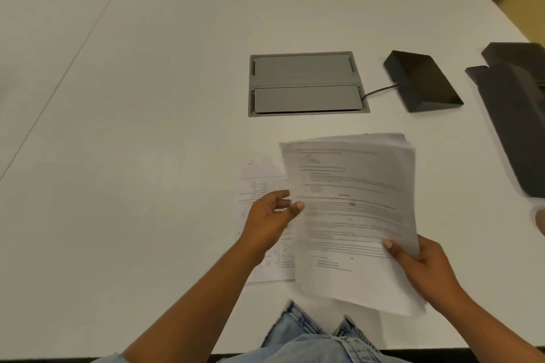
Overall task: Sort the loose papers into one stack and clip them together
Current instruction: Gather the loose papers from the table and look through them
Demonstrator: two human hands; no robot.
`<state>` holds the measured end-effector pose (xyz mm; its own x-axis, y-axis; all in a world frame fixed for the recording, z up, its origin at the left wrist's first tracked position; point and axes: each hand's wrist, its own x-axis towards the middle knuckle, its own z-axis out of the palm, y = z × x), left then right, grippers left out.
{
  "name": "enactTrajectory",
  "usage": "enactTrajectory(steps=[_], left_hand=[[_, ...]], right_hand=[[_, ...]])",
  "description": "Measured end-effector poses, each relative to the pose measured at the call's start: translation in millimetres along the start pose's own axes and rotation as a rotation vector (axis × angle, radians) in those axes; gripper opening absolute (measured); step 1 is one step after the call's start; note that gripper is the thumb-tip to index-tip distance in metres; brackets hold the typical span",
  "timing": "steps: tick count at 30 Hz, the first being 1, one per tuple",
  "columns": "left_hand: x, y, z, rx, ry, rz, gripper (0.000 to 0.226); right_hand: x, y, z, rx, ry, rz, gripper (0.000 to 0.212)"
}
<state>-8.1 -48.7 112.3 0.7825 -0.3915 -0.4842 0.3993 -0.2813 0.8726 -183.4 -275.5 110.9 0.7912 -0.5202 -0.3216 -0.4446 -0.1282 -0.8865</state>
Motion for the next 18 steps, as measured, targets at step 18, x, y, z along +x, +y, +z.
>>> enactTrajectory(steps=[18], left_hand=[[14.1, -99.3, -44.6, 0.549, 0.438, -0.303, 0.07]], right_hand=[[-22.8, 1.1, -16.2, 0.273, 0.169, 0.192, 0.069]])
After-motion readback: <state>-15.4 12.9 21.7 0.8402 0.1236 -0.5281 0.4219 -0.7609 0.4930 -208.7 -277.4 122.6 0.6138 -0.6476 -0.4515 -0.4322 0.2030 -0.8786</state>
